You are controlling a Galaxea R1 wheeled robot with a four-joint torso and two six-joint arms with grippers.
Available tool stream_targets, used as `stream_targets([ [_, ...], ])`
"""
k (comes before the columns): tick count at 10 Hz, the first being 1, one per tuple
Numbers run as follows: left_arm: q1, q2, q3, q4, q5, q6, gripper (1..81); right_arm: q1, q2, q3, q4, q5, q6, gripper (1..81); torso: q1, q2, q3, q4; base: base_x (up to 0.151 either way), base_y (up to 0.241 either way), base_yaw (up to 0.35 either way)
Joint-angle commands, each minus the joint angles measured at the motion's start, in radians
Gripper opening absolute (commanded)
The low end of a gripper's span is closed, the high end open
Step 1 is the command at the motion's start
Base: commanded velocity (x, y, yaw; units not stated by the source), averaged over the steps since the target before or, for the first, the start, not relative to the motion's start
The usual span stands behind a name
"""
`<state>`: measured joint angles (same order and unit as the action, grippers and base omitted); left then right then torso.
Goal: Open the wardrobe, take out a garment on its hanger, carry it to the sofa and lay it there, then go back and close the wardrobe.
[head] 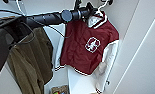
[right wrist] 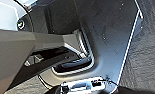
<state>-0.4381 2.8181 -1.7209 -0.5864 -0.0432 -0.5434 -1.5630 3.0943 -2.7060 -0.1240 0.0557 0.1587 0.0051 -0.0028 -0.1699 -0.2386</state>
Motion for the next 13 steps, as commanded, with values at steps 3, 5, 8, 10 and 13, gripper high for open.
stream_targets([
  [3, -0.222, 0.005, -0.005, 0.04, -0.061, 0.023, 1.0, 0.022, 0.007, 0.009, 0.003, -0.056, -0.008, 81.1, 0.0, 0.0, 0.0, 0.061, -0.094, 0.0, 0.0],
  [5, -0.222, 0.006, -0.005, 0.039, -0.061, 0.023, 1.0, 0.023, 0.007, 0.009, 0.003, -0.056, -0.008, 81.1, 0.0, 0.0, 0.0, 0.114, -0.092, 0.0, 0.0],
  [8, -0.222, 0.008, -0.002, 0.039, -0.06, 0.023, 1.0, 0.023, 0.007, 0.009, 0.003, -0.056, -0.008, 81.1, -0.001, 0.0, 0.0, 0.099, -0.083, 0.0, 0.0],
  [10, -0.219, 0.009, 0.015, 0.04, -0.06, 0.023, 1.0, 0.025, 0.007, 0.009, 0.003, -0.056, -0.008, 81.1, 0.0, 0.0, 0.0, 0.108, -0.072, 0.0, 0.0],
  [13, -0.195, 0.029, 0.043, 0.04, -0.06, 0.025, 1.0, 0.025, 0.007, 0.009, 0.003, -0.056, -0.008, 81.1, -0.002, 0.0, 0.0, 0.108, 0.0, 0.0, 0.0],
])
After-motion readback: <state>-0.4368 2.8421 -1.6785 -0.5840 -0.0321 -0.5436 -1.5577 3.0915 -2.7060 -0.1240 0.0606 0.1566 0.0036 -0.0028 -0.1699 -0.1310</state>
